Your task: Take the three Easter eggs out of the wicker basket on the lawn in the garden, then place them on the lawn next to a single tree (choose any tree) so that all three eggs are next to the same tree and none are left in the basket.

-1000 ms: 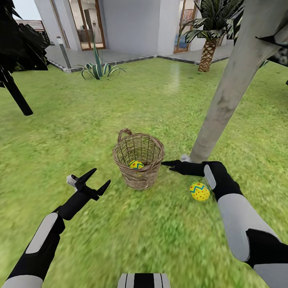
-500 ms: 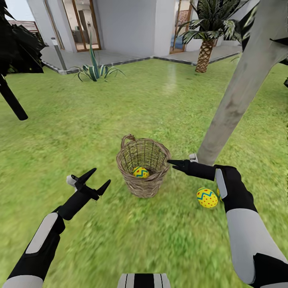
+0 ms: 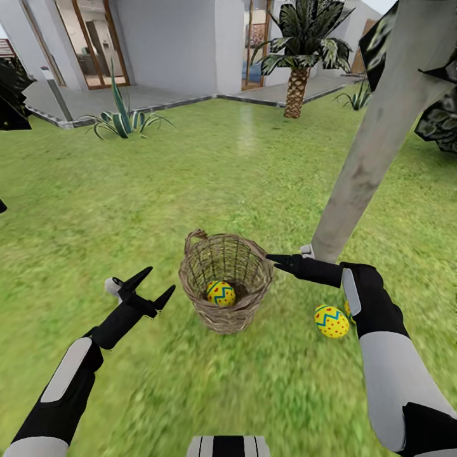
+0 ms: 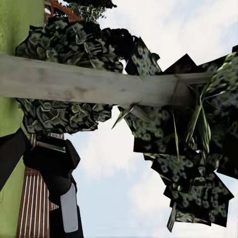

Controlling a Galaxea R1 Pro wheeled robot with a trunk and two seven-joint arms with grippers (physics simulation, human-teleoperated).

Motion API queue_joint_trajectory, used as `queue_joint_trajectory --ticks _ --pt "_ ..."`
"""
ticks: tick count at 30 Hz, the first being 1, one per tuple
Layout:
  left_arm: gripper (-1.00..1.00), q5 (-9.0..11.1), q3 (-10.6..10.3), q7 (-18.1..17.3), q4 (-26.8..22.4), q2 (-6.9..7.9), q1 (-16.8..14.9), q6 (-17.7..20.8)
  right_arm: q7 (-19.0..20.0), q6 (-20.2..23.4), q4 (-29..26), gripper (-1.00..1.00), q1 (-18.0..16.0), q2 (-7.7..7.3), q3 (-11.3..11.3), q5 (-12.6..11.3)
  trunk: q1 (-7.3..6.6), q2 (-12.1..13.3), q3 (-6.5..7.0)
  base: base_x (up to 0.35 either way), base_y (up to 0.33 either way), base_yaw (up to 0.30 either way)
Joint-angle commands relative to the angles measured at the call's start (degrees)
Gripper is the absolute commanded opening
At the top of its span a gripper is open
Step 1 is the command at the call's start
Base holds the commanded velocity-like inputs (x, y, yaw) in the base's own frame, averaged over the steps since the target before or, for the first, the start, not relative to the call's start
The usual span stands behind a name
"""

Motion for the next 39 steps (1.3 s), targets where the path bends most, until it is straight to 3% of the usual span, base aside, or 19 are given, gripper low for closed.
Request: queue_joint_trajectory --ticks 1,15,17,19,20,21,23,24,26,31,33,39 --pt "1.0 -0.1 0.05 -0.24 0.05 0.01 -0.01 0.28 -0.08 0.4 0.03 1.0 -0.04 0.0 -0.04 -0.23 0.01 -0.01 0.02 0.225 0.273 -0.244" --pt "1.0 -0.1 0.08 -0.24 -0.11 0.05 -0.01 0.31 -0.84 0.31 0.62 1.0 -0.04 0.0 -0.04 -0.13 0.01 -0.01 0.89 0.2 0.284 -0.244" --pt "1.0 -0.12 0.12 -0.24 -0.11 0.06 -0.02 0.31 -2.41 0.3 0.46 1.0 -0.03 0.1 -0.03 0.14 0.01 -0.01 1.02 0.17 0.294 -0.242" --pt "1.0 -0.16 0.1 -0.24 -0.12 0.07 -0.01 0.31 -7.38 0.3 0.17 1.0 -0.03 0.2 0.17 0.51 0.01 -0.01 1.13 0.175 0.29 -0.198" --pt "1.0 -0.22 0.09 -0.24 -0.15 0.07 -0.02 0.31 -12.6 0.25 0.12 1.0 -0.03 0.27 0.35 0.65 0.01 -0.01 1.16 0.191 0.249 -0.09" --pt "1.0 -0.25 0.11 -0.24 -0.14 0.07 -0.02 0.31 -21.06 0.06 0.09 1.0 -0.03 0.43 0.78 0.5 0.01 -0.01 1.17 0.192 0.213 -0.037" --pt "1.0 -0.27 0.08 -0.24 -0.19 0.07 -0.03 0.31 -28.14 -0.19 0.03 1.0 -0.03 1.32 2.34 0.32 0.01 -0.01 1.18 0.124 0.136 -0.019" --pt "1.0 -0.27 0.06 -0.24 -0.21 0.13 -0.02 0.31 -32.2 -0.33 0.0 1.0 -0.05 2.73 6.09 0.2 0.01 -0.01 1.18 0.032 0.035 -0.005" --pt "1.0 -0.28 0.05 -0.24 -0.22 0.15 -0.01 0.31 -33.6 -0.32 -0.01 1.0 -0.03 3.91 9.79 0.26 0.01 -0.01 1.18 0.015 0.017 -0.002" --pt "1.0 -0.22 0.05 -0.26 -0.15 0.16 -0.03 0.31 -34.27 -0.31 0.01 1.0 -0.04 5.82 16.37 0.47 0.01 -0.01 1.18 0.003 0.029 -0.001" --pt "1.0 -0.2 0.05 -0.26 -0.11 0.11 -0.03 0.31 -34.31 -0.31 -0.01 1.0 -0.03 5.97 18.03 0.34 0.01 -0.01 1.18 0.0 0.208 0.0" --pt "1.0 -0.12 0.09 -0.24 -0.11 0.15 -0.03 0.31 -34.36 -0.34 0.02 1.0 -0.04 6.84 18.92 0.54 0.01 -0.01 1.18 0.0 0.275 0.0"
